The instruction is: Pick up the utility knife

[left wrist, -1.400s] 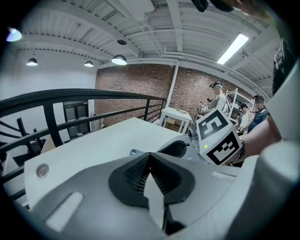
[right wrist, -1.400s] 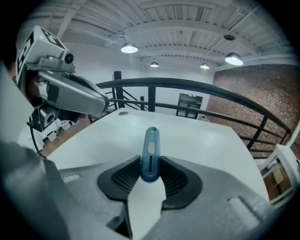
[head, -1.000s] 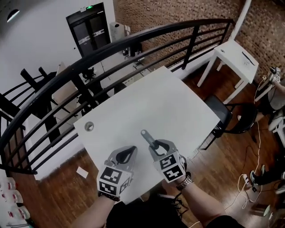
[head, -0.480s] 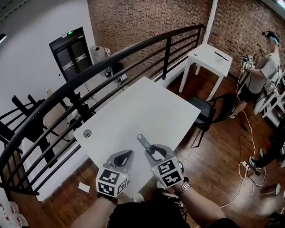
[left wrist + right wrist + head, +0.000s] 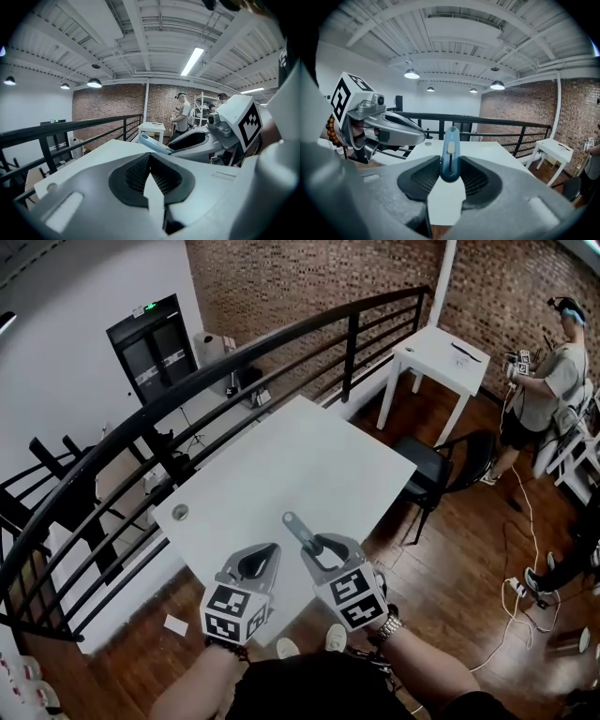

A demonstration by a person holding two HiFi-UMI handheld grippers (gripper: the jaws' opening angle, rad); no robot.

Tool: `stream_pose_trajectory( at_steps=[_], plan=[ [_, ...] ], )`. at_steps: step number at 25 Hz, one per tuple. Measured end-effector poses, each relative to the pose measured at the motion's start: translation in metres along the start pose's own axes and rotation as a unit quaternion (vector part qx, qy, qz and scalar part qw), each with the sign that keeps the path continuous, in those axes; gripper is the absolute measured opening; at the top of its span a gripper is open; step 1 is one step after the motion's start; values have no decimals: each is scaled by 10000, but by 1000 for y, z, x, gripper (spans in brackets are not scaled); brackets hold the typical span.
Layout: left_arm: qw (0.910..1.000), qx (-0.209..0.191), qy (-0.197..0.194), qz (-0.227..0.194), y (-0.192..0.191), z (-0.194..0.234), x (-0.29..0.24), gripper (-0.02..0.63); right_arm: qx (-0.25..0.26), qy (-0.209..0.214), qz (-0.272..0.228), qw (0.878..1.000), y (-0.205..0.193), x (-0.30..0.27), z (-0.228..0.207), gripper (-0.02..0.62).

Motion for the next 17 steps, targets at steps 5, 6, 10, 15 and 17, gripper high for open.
stream_pose_trajectory(
  at_steps=[5, 6, 10, 15, 17],
  plan=[
    [10000, 47, 81, 22, 1, -6, -11, 17, 56, 82, -25, 9999, -1, 3, -9, 124],
    [9999, 52, 93, 22, 1, -7, -12, 17, 64, 96, -33, 9999, -1, 3, -10, 124],
    [9999, 36, 109, 13, 2, -11, -13, 17, 89, 105, -61, 9999, -1, 6, -12, 126],
    [9999, 34, 125, 34, 3, -15, -16, 17, 82, 115, -52, 9999, -2, 9, -17, 124],
    [9999, 25, 127, 38, 4, -15, -18, 17, 77, 114, -52, 9999, -3, 9, -19, 124]
  ],
)
Point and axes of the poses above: the fingertips, and each gripper's own axes: x backward along the fingers, z to its left, y out of its top, the point moved 2 cm from there along x, backward along the fingers
